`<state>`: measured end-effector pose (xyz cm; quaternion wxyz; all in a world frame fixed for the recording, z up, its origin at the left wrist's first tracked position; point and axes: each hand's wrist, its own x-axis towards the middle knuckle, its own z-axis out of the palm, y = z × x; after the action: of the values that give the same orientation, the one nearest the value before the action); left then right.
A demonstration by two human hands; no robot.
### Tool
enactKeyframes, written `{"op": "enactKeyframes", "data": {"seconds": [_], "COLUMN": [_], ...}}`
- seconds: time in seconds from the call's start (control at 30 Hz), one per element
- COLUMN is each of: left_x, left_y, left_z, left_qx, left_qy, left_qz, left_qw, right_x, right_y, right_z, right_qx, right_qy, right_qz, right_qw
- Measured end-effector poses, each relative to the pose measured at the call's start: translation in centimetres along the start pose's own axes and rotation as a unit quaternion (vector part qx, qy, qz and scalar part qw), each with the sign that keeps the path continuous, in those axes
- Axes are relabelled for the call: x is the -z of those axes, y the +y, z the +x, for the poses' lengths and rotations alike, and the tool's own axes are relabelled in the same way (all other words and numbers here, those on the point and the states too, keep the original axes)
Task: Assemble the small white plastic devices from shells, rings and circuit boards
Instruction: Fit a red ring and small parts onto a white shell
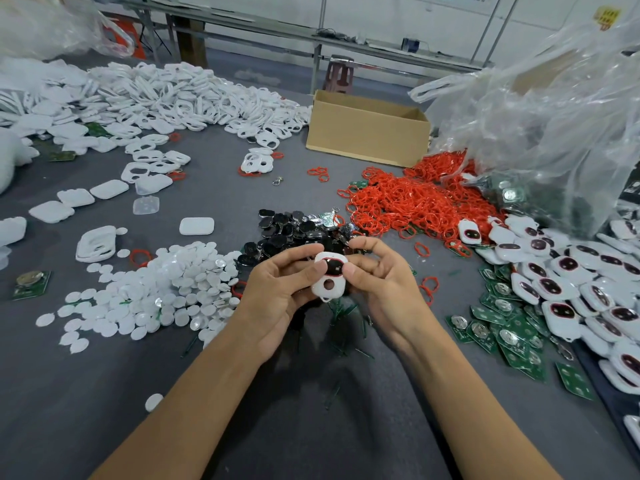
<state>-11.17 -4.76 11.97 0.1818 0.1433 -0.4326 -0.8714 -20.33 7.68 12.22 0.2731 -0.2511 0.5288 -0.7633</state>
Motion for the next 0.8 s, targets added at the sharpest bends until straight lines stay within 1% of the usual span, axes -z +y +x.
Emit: {"op": "enactKeyframes", "data": {"seconds": [0.13,0.2,0.23,0.27,0.3,0.33,0.37,0.4,0.43,0.47,0.53,0.57,0.6,0.7,0.73,0.8], "left_x": [0.0,0.0,-0.1,-0.2,0.0,0.0,0.0,-0.2,-0.3,-0.6,-0.9,-0.9,-0.8,-0.4,-0.4,-0.4], "left_y": [-0.1,-0.1,-0.1,-0.3,-0.7,-0.9,-1.1,-1.2,-1.4,-1.3,-0.8,-0.7,-0.6,-0.6,-0.6,-0.3], "left_z": [0.1,0.1,0.0,0.0,0.1,-0.1,-0.1,-0.3,-0.4,-0.5,-0.7,-0.6,-0.6,-0.5,-0.4,-0.4], "left_qx": [0.031,0.027,0.009,-0.022,-0.069,-0.114,-0.148,-0.156,-0.146,-0.117,-0.068,-0.058,-0.051,-0.034,-0.022,0.006], "left_qy": [-0.031,-0.033,-0.024,0.000,0.037,0.073,0.091,0.094,0.086,0.066,0.028,0.020,0.017,0.033,0.036,0.031], "left_qz": [-0.047,-0.056,-0.045,-0.004,0.074,0.156,0.206,0.213,0.196,0.160,0.097,0.088,0.083,0.070,0.066,0.056], "left_qw": [0.998,0.998,0.999,1.000,0.994,0.978,0.963,0.960,0.966,0.978,0.993,0.994,0.995,0.996,0.997,0.998], "right_x": [0.1,0.0,-0.2,-0.3,-0.4,-0.4,-0.5,-0.7,-1.0,-1.3,-2.0,-2.4,-2.8,-2.7,-2.5,-2.5], "right_y": [-0.3,-0.5,-0.6,-0.8,-1.0,-1.2,-1.4,-1.5,-1.6,-1.6,-1.4,-1.3,-1.2,-1.0,-1.0,-0.9], "right_z": [0.1,0.0,-0.1,-0.1,-0.2,-0.3,-0.5,-0.6,-0.8,-1.0,-1.4,-1.6,-1.7,-1.8,-1.8,-1.8], "right_qx": [-0.013,-0.009,-0.003,0.007,0.023,0.043,0.065,0.088,0.117,0.155,0.234,0.253,0.256,0.255,0.251,0.235], "right_qy": [-0.026,-0.021,-0.015,-0.006,0.006,0.021,0.034,0.043,0.051,0.062,0.078,0.078,0.072,0.050,0.041,0.036], "right_qz": [0.058,0.068,0.069,0.063,0.043,0.003,-0.054,-0.115,-0.178,-0.247,-0.384,-0.424,-0.445,-0.461,-0.455,-0.422], "right_qw": [0.998,0.997,0.998,0.998,0.999,0.999,0.996,0.989,0.976,0.955,0.890,0.866,0.855,0.848,0.853,0.875]}}
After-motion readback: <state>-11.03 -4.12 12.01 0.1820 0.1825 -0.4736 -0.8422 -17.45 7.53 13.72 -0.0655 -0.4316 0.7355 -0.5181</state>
